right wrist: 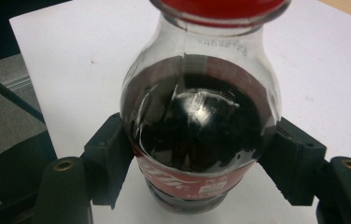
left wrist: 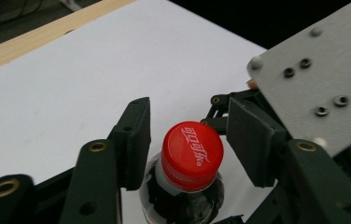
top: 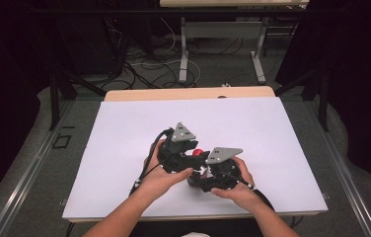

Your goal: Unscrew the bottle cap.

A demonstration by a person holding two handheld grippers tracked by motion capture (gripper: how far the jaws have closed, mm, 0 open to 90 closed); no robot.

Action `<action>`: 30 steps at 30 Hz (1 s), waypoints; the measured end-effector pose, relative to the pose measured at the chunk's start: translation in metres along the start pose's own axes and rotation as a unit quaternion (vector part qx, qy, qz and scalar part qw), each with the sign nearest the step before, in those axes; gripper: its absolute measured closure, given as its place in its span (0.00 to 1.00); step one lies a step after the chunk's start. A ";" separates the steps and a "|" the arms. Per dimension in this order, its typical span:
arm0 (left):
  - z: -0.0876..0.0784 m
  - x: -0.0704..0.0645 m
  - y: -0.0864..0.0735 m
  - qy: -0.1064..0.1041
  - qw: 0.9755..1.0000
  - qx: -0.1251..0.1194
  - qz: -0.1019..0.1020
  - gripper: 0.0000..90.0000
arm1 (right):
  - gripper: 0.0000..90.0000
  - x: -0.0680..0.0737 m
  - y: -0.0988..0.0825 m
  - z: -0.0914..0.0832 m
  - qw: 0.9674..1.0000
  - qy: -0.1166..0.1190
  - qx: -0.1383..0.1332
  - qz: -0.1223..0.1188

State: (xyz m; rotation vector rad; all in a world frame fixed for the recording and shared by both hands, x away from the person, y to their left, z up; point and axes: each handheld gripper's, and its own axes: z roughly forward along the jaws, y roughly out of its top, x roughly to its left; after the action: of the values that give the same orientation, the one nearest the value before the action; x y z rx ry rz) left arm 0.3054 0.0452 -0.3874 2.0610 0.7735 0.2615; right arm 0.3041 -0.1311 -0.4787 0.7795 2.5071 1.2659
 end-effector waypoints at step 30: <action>0.007 0.020 -0.006 -0.107 0.992 0.017 0.060 0.65 | 0.34 0.008 0.002 0.001 1.000 0.022 -0.010 -0.012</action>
State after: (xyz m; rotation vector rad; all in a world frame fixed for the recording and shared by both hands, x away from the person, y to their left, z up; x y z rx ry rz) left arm 0.3213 0.0551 -0.3979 2.1287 0.5272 0.0915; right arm 0.2991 -0.1252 -0.4775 0.7225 2.5253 1.3122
